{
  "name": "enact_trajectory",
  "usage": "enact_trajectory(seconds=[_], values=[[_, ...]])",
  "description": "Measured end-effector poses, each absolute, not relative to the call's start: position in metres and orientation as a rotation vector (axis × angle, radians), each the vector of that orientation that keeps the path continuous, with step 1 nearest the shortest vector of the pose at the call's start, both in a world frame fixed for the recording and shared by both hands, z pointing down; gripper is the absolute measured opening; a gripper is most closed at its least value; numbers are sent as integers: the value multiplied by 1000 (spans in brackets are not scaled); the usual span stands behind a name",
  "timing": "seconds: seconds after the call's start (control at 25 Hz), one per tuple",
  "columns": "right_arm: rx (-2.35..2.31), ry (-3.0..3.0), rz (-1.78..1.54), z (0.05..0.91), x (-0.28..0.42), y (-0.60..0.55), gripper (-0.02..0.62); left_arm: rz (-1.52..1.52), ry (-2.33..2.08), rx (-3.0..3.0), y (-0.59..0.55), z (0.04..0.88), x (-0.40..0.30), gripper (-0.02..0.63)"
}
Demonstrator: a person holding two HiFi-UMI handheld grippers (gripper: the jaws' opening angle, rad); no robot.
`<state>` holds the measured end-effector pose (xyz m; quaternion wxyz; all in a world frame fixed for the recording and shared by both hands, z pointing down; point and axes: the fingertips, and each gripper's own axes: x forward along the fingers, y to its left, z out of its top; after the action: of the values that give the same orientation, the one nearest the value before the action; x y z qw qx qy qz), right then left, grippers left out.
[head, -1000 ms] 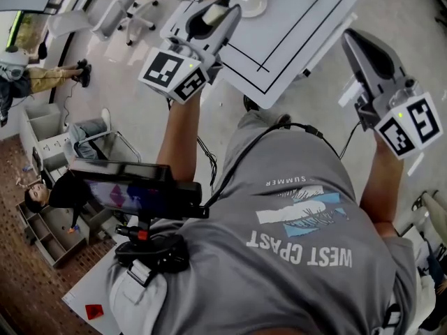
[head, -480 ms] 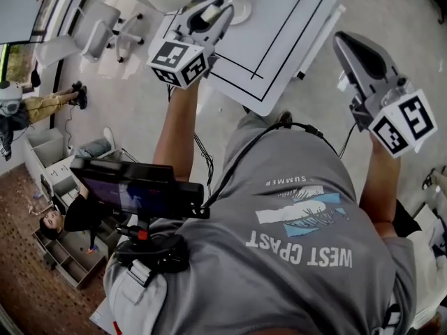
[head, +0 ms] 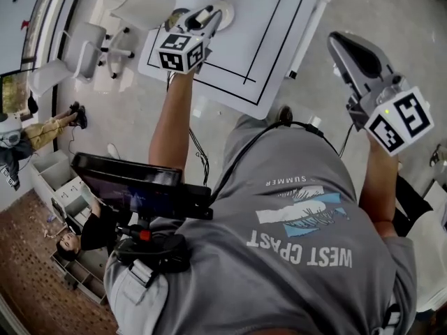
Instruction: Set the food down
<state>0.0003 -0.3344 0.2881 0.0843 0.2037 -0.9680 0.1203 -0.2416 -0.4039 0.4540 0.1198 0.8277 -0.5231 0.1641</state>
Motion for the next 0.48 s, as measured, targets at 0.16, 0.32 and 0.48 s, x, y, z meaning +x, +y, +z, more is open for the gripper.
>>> enact_trajectory(seconds=[0.16,0.32,0.48], values=[[658,-2863,379,295,8,-340,9,582,-1494,2371,-425,492,-251,104],[700,-2834,410,301,12,-348,9,683,-1466,2321,-447,526,-263,104],[737,-2810,434,310,17,-354,9,779,-1441,2281,-464,557,-274,104]])
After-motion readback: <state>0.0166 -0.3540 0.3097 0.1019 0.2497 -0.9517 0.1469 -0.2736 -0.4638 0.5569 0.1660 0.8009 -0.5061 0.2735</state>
